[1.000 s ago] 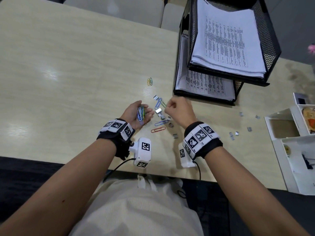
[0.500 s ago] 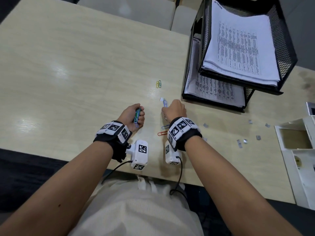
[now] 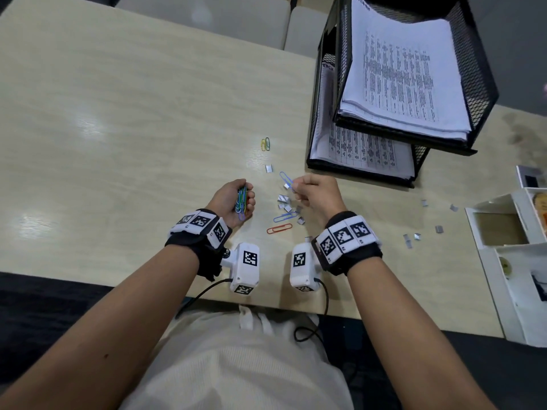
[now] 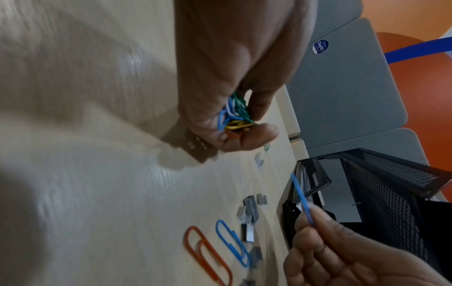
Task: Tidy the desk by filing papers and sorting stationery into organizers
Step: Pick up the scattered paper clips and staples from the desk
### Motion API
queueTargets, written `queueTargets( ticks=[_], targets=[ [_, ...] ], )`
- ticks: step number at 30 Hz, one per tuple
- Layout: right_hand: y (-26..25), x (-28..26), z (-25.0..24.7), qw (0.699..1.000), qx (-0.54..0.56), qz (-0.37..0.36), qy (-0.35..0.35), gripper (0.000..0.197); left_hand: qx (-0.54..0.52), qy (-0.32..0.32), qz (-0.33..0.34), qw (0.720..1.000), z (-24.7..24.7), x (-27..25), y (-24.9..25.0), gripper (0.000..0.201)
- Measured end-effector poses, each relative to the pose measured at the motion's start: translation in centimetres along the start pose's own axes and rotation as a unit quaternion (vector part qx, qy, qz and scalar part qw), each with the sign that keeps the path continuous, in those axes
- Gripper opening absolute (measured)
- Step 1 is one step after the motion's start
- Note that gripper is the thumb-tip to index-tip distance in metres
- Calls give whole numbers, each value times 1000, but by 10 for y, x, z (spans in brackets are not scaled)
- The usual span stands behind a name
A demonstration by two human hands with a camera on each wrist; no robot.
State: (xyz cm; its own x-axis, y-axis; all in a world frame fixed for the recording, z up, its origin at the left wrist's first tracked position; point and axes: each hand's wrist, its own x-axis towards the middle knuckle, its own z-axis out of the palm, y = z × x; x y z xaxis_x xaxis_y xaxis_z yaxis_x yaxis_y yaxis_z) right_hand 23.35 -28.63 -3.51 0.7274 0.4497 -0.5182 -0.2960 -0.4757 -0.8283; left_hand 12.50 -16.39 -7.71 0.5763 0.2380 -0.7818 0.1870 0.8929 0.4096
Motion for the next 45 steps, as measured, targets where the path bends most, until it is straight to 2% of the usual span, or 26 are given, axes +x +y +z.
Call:
queueTargets(
  ticks=[2, 4, 10, 13, 16, 20, 22, 27, 29, 32, 36, 40, 41, 42, 45],
  targets=[
    [0, -3, -3, 997, 74, 16, -17, 25, 1, -1, 1, 1000, 3, 0, -2, 38],
    [1, -6, -4, 996, 81, 15, -20, 24, 1, -5, 5, 1000, 6, -1, -4, 37],
    [1, -19, 10, 992, -42, -96, -76, 22, -26, -40, 16, 999, 17, -6, -9, 43],
    [4, -21, 9, 983, -108, -140, -40, 11, -24, -32, 8, 999, 17, -7, -11, 44],
    [18, -17, 2, 949, -266, -170, -20, 11, 4, -4, -12, 1000, 9, -8, -11, 40],
    [35, -16, 1, 859, -462, -202, -81, 20, 13, 4, -27, 1000, -2, -12, -11, 40],
    [36, -17, 1, 835, -499, -216, -77, 18, 9, 1, -30, 1000, -5, -14, -11, 41],
    [35, -16, 5, 799, -559, -210, -75, 15, 1, 5, -33, 999, -9, -17, -11, 42],
    [34, -18, 6, 803, -550, -213, -83, 11, -6, 15, -31, 999, -9, -16, -10, 42],
    [32, -23, 7, 829, -513, -194, -109, 9, -23, 29, -24, 999, -10, -14, -9, 40],
    [43, -35, 9, 797, -561, -201, -101, 14, -13, 30, 12, 999, -9, -10, -10, 38],
    [48, -34, 15, 781, -574, -233, -75, 16, -52, 37, 46, 997, -5, -5, -6, 38],
    [46, -31, 16, 789, -564, -234, -69, 16, -58, 38, 53, 996, -5, -4, -5, 38],
    [42, -28, 18, 810, -535, -234, -56, 15, -69, 34, 58, 995, -4, -3, -4, 37],
    [20, -20, 28, 918, -348, -190, -10, 4, -87, 13, 67, 994, -3, 3, 0, 38]
  ],
)
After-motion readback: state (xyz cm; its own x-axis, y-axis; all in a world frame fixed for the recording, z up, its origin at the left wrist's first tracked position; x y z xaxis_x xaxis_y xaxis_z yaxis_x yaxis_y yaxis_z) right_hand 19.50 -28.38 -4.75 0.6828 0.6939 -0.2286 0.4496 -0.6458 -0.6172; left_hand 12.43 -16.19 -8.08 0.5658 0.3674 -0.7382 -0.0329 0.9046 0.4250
